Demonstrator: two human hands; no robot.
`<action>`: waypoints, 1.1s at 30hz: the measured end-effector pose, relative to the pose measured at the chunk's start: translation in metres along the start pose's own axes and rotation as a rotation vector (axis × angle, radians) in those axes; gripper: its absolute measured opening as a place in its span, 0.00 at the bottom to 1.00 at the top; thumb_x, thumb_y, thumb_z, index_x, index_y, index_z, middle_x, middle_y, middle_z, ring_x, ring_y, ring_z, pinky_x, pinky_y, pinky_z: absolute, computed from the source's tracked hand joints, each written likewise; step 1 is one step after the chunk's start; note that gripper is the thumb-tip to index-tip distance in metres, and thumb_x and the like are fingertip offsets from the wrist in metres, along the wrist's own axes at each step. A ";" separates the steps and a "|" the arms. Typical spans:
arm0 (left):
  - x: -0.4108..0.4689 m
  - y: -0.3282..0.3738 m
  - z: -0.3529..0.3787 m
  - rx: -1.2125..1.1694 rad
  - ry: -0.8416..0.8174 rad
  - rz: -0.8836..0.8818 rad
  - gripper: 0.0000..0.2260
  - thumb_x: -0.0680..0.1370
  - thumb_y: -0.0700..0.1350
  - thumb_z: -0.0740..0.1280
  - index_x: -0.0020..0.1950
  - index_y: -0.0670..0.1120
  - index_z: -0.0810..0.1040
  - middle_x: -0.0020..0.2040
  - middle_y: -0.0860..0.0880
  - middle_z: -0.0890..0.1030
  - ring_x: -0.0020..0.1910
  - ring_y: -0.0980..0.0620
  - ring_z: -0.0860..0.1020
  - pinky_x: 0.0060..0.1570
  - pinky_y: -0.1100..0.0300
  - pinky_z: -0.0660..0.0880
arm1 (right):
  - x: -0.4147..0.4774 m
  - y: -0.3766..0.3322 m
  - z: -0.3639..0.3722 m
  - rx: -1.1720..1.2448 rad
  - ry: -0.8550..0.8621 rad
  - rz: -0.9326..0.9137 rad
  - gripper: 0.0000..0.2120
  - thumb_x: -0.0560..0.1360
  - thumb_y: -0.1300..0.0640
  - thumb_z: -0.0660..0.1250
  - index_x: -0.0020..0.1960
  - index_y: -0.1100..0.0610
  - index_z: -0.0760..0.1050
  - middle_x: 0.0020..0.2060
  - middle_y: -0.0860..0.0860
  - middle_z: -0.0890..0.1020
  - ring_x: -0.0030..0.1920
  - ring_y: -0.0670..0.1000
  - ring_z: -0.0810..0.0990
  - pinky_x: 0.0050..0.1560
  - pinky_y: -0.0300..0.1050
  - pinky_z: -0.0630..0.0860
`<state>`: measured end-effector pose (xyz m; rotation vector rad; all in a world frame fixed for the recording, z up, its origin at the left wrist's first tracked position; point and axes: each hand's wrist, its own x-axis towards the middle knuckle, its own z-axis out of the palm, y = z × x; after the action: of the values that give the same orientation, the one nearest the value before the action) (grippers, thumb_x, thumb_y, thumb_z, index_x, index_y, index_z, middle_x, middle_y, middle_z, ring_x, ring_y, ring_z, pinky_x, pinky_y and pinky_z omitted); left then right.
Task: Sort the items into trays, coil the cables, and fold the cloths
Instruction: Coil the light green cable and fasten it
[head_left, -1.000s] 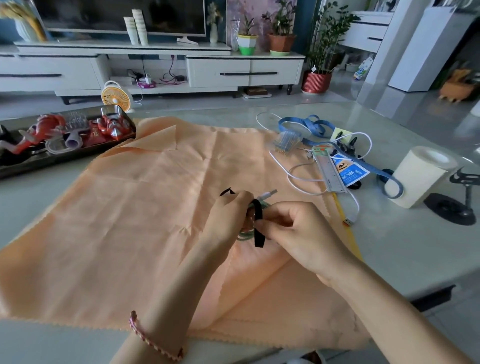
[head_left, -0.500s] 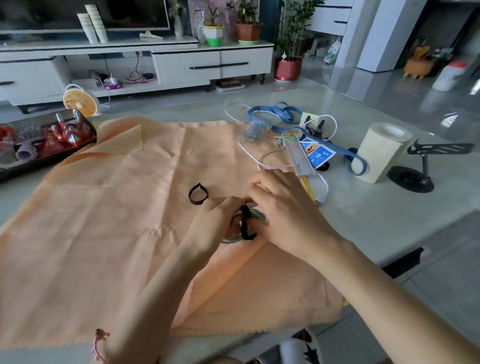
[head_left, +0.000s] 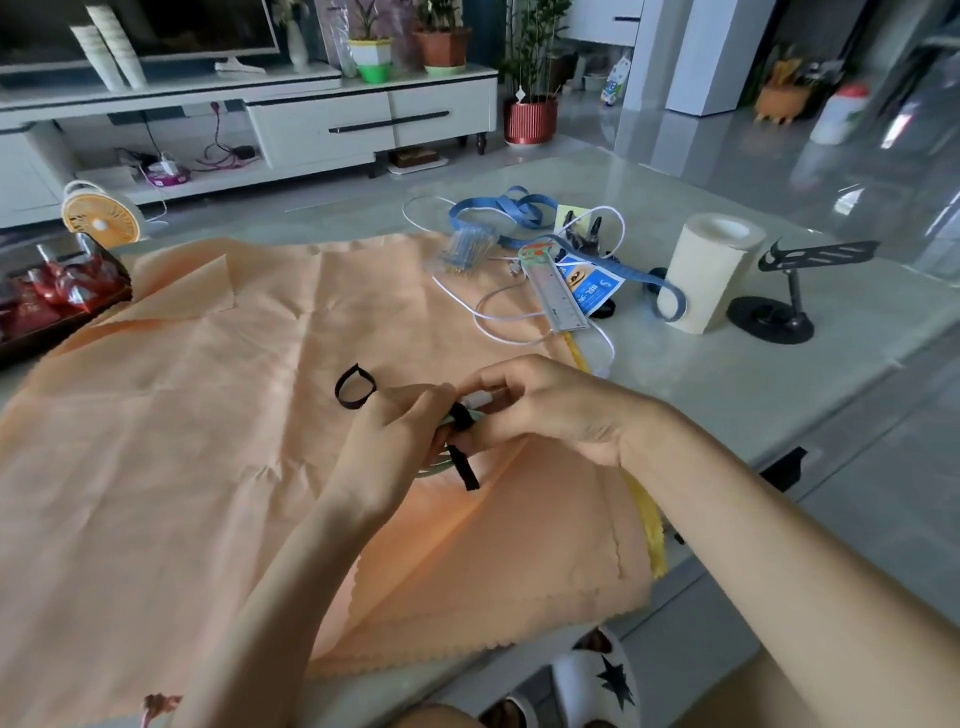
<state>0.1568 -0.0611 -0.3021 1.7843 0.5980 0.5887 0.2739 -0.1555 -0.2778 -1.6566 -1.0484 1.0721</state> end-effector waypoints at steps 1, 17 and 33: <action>0.000 -0.001 0.000 0.003 -0.006 0.011 0.17 0.79 0.42 0.58 0.30 0.42 0.69 0.23 0.54 0.63 0.24 0.57 0.60 0.25 0.67 0.58 | -0.001 -0.001 -0.003 0.067 -0.034 0.019 0.13 0.71 0.71 0.65 0.51 0.59 0.80 0.46 0.55 0.79 0.48 0.51 0.74 0.52 0.44 0.66; 0.003 -0.008 0.006 -0.072 -0.015 -0.049 0.21 0.81 0.42 0.56 0.26 0.45 0.66 0.21 0.54 0.67 0.21 0.58 0.62 0.23 0.69 0.61 | 0.006 -0.011 0.013 0.234 0.487 -0.163 0.08 0.67 0.68 0.74 0.42 0.59 0.78 0.32 0.52 0.80 0.26 0.43 0.77 0.32 0.31 0.74; 0.007 -0.006 -0.002 -0.264 0.095 -0.207 0.13 0.72 0.48 0.62 0.35 0.40 0.77 0.32 0.44 0.73 0.36 0.48 0.69 0.41 0.54 0.64 | -0.005 0.000 0.035 -0.019 0.406 -0.375 0.13 0.66 0.73 0.71 0.45 0.59 0.82 0.47 0.49 0.76 0.42 0.32 0.76 0.49 0.25 0.70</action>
<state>0.1604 -0.0536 -0.3069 1.4336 0.7255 0.5834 0.2396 -0.1526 -0.2851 -1.5282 -1.0414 0.4588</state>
